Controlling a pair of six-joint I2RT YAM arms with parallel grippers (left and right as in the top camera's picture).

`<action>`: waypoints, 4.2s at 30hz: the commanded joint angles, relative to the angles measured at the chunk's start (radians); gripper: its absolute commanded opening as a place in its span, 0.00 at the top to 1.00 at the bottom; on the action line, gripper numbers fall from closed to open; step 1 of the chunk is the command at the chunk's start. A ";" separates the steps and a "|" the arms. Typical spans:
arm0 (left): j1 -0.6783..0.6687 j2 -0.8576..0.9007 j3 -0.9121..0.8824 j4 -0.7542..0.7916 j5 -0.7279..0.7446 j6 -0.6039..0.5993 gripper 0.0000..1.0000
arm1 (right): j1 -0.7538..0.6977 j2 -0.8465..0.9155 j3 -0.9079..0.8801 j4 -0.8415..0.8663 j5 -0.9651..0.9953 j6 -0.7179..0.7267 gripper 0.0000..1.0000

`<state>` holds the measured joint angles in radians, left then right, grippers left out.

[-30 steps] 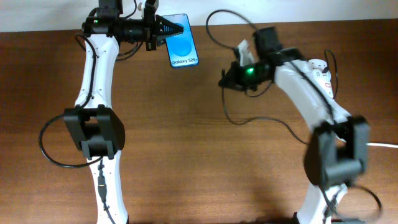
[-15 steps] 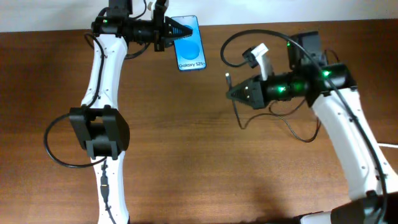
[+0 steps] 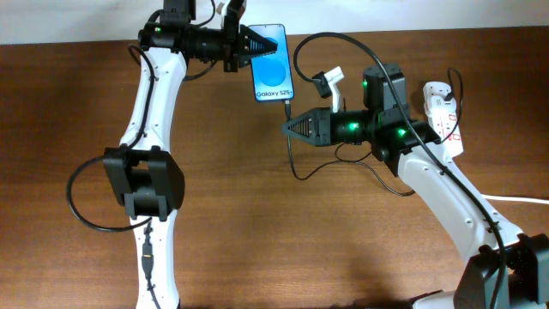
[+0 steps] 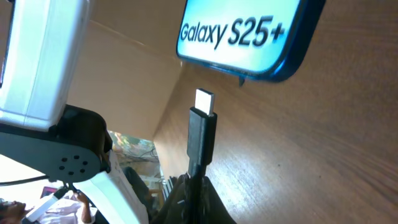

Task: Plug charger to phone and switch on socket
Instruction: 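Push the USB-C plug up into the phone's bottom port, then release the plug and withdraw the right gripper to the right, then lower the phone flat onto the table with the left gripper and release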

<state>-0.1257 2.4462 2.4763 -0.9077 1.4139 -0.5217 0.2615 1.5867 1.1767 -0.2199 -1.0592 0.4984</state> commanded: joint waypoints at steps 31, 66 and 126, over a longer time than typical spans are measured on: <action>-0.037 -0.006 0.013 0.010 0.113 0.015 1.00 | 0.048 0.032 -0.009 0.071 0.047 0.043 0.96; -0.073 -0.006 0.013 0.010 0.113 0.023 1.00 | -0.007 0.037 -0.009 0.203 0.069 0.112 0.96; 0.017 0.099 -0.070 -0.496 -0.876 0.481 1.00 | -0.348 -0.273 0.271 -0.848 0.803 -0.192 0.61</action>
<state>-0.1108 2.4886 2.4256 -1.4120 0.5442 -0.0410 -0.0811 1.3273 1.4292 -1.0679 -0.2733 0.3073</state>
